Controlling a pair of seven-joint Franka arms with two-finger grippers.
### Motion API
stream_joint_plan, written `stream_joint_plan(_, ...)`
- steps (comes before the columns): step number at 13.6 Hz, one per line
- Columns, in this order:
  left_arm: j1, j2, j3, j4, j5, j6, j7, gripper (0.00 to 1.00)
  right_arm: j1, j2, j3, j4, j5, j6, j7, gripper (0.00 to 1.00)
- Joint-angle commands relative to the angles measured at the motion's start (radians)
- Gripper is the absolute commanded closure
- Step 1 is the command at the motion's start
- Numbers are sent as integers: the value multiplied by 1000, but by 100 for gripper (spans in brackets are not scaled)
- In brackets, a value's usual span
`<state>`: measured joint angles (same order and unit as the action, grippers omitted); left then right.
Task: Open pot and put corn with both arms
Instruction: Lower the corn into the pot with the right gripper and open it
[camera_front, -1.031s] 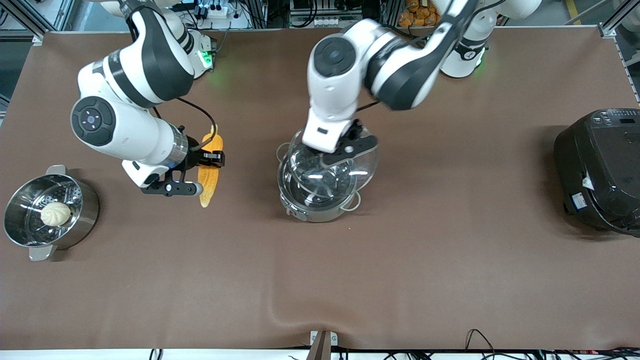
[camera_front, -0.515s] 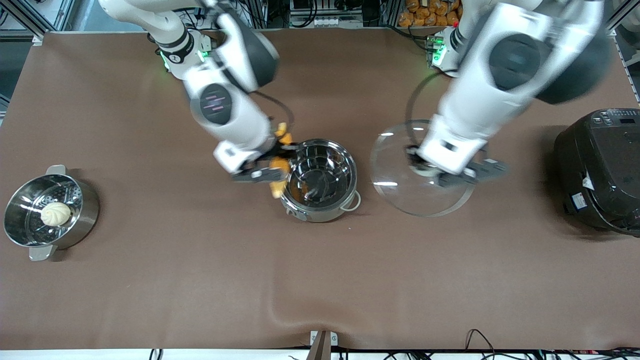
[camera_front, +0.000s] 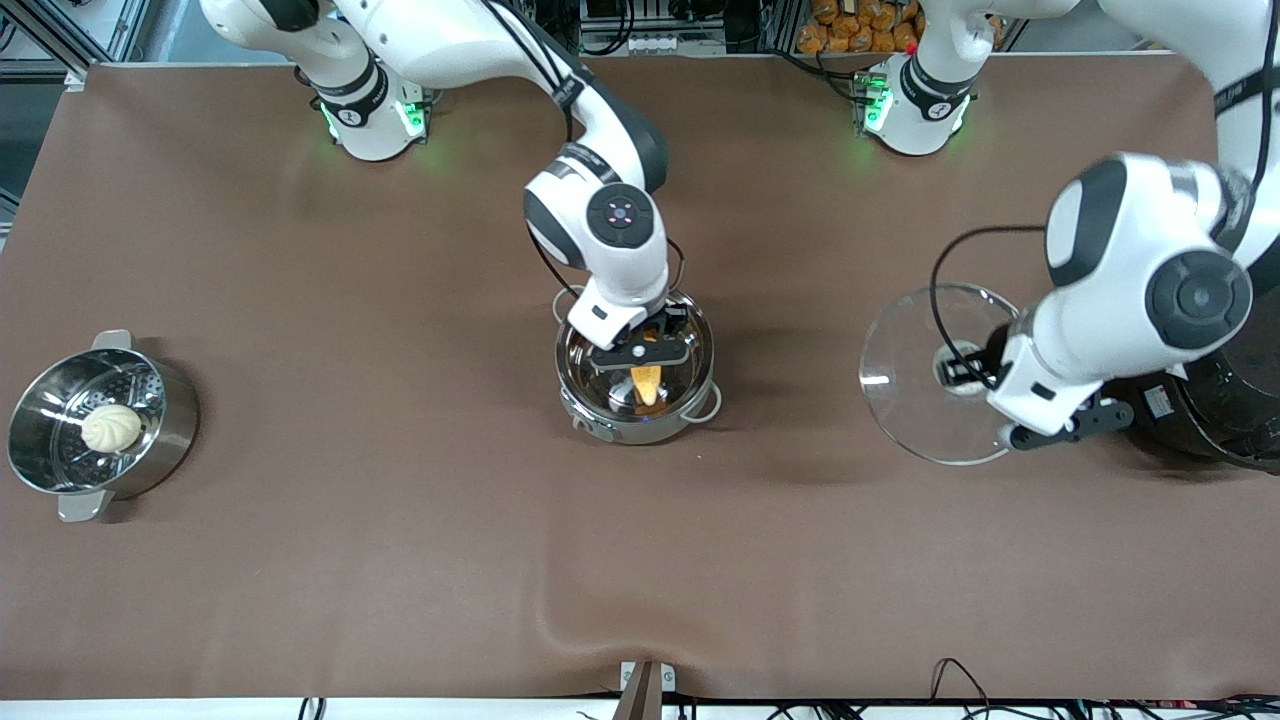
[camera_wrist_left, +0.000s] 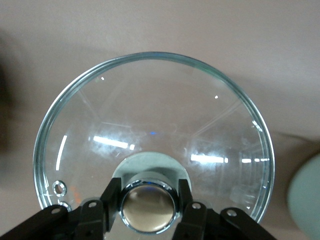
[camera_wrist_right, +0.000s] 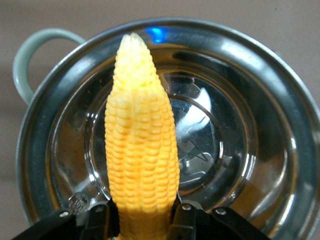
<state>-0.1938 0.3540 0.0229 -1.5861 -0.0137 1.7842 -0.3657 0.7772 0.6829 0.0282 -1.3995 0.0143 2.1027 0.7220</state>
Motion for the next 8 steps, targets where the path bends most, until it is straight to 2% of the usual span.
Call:
stream_joint_plan(1,13,-62,-11,-240,18,226,33,100,1,6,-10,45,-31,-26,49,5)
stream_joint_plan(2,14,-58,-9,-318,24,336,36,100,-3,-5,-11,47,-31,-29,47,0)
stream_joint_plan(4,20,-23,-8,-400,38,478,36,100,-47,-51,-13,47,-25,-67,33,0)
stream_joint_plan(8,50,-10,-8,-481,109,610,39,100,-163,-236,-11,42,-13,-344,-26,0)
